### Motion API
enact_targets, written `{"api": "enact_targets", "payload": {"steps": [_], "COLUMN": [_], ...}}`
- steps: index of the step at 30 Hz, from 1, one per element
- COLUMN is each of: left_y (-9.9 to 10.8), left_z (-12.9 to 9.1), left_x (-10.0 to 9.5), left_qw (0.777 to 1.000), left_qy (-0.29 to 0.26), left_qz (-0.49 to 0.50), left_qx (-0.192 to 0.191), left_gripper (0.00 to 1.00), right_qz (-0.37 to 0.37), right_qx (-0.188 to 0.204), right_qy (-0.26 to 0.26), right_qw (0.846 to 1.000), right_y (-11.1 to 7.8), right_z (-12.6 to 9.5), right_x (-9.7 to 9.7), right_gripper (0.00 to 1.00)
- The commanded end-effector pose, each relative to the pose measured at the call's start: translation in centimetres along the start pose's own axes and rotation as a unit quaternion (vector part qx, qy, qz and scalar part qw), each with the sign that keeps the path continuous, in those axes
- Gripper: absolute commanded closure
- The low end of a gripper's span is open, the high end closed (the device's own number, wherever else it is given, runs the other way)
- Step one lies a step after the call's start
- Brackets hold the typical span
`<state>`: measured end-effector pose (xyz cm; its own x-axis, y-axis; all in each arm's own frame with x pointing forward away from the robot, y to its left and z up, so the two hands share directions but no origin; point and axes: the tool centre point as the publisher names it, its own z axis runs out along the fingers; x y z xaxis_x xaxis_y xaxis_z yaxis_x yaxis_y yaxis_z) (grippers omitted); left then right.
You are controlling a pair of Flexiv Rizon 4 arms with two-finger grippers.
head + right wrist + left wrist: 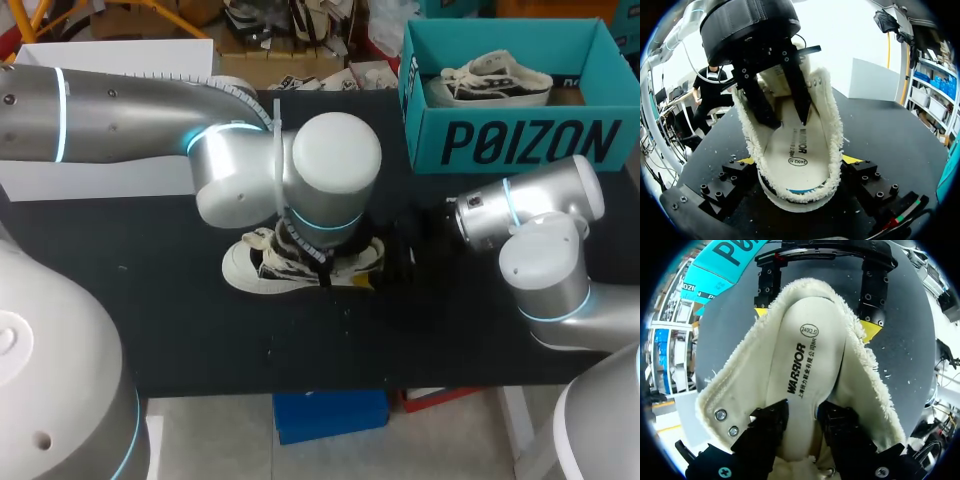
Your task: Take the shoe out of the shoebox, open the shoe tongue, remove and reinsert the insole, then place the shoe into the shoebox
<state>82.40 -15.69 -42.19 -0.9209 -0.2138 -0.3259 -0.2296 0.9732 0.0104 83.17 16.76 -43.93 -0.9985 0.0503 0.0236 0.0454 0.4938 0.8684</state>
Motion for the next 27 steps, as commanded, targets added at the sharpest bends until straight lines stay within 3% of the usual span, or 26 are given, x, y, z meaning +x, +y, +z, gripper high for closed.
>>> {"api": "enact_targets", "payload": {"steps": [1,12,13,15,16,27], "left_y": [0.7,0.3,0.3,0.2,0.1,0.3], "left_z": [10.3,10.2,10.2,10.2,10.3,9.2], "left_x": [0.0,-1.6,-1.6,-1.7,-1.7,-1.0], "left_qw": [0.999,0.997,0.997,0.997,0.997,0.998], "left_qy": [-0.033,-0.051,-0.052,-0.051,-0.050,0.043], "left_qz": [-0.008,-0.033,-0.033,-0.032,-0.030,-0.004], "left_qx": [0.016,0.047,0.048,0.051,0.051,0.055], "left_gripper": [0.64,0.73,0.76,0.95,1.00,1.00], "right_qz": [0.001,0.001,0.001,0.001,0.001,0.001], "right_qx": [0.000,0.000,0.000,0.000,0.000,0.000], "right_qy": [-0.001,-0.001,-0.001,-0.001,-0.001,-0.001], "right_qw": [1.000,1.000,1.000,1.000,1.000,1.000], "right_y": [-0.1,-0.1,-0.1,-0.1,-0.1,-0.1], "right_z": [0.0,0.0,0.0,0.0,0.0,0.0], "right_x": [0.0,0.0,0.0,0.0,0.0,0.0], "right_gripper": [1.00,1.00,1.00,1.00,1.00,1.00]}}
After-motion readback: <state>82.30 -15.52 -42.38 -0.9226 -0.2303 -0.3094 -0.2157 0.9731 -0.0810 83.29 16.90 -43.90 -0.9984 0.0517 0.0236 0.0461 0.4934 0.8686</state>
